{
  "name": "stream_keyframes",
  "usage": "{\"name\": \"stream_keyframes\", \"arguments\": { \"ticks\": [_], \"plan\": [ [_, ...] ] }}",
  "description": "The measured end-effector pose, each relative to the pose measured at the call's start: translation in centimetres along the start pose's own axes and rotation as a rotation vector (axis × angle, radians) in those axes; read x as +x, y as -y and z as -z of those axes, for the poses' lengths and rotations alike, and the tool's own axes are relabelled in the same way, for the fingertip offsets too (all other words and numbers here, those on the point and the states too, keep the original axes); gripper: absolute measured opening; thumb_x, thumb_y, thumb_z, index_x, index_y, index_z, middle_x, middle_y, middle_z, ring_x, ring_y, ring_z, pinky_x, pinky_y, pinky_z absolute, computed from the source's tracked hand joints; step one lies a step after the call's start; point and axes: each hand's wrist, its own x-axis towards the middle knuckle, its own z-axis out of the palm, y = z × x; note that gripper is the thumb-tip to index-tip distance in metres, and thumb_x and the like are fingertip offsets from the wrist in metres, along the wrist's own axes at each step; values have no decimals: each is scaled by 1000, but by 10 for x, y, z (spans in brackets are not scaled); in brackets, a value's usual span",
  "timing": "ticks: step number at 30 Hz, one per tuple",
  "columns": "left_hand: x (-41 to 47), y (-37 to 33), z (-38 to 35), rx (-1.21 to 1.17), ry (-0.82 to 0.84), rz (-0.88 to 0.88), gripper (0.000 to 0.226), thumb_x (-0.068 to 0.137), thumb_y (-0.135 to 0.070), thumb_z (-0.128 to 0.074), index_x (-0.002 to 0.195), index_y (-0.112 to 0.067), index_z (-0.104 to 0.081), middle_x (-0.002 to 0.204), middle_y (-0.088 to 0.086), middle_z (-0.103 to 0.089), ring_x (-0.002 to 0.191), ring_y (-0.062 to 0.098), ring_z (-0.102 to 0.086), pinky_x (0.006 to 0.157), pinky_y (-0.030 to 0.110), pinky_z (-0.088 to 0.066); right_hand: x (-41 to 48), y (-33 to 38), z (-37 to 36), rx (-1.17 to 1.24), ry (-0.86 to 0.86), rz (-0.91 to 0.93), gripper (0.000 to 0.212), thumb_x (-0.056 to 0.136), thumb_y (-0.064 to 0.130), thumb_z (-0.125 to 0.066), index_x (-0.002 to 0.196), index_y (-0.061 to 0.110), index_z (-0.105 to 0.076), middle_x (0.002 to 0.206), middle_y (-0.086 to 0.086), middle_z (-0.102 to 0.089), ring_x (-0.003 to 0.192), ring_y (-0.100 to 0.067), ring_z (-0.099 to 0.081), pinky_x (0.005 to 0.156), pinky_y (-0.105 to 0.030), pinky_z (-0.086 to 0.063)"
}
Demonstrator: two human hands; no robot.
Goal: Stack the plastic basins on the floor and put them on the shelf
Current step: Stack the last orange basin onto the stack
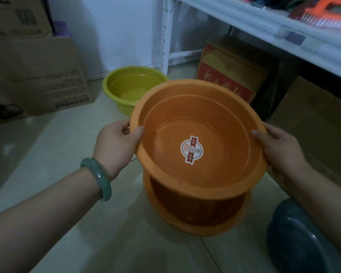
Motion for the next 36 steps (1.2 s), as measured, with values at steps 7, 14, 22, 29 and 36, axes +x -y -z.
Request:
{"name": "stream_keyframes", "arguments": {
  "ticks": [7,14,22,29,36],
  "plan": [
    [-16,21,-26,184,122,36,24,87,-26,-55,106,-30,-67,75,-10,-71,71,12,-69,71,30,-55,-4,-50,20,-164,-31,-60,51,92,29,-56,141,27,-42,99,-7,-71,63,-15,-71,50,-24,-54],
    [-16,58,-43,522,191,9,30,90,-32,-47,116,-24,-60,85,-5,-63,76,15,-57,67,26,-42,-6,-88,9,-422,2,58,38,94,23,-49,132,19,-51,105,-3,-65,88,-23,-64,82,-40,-53],
    [-11,84,-49,598,234,69,37,91,-33,-46,125,-22,-55,87,-3,-60,77,16,-55,69,27,-42,3,-115,-6,-537,56,66,35,96,22,-44,130,18,-51,104,-6,-63,93,-23,-58,77,-26,-36],
    [1,87,-51,596,235,52,36,92,-33,-46,124,-19,-55,92,3,-63,78,16,-51,69,28,-37,10,-118,-18,-548,27,43,53,98,26,-41,148,14,-28,143,-11,-50,128,-30,-48,103,-35,-36],
    [21,94,-54,498,227,119,37,90,-37,-46,123,-24,-56,90,1,-66,81,24,-64,77,39,-53,21,-111,-29,-545,7,28,52,99,23,-39,149,15,-27,139,-15,-52,124,-32,-49,99,-34,-38]
  ]
}}
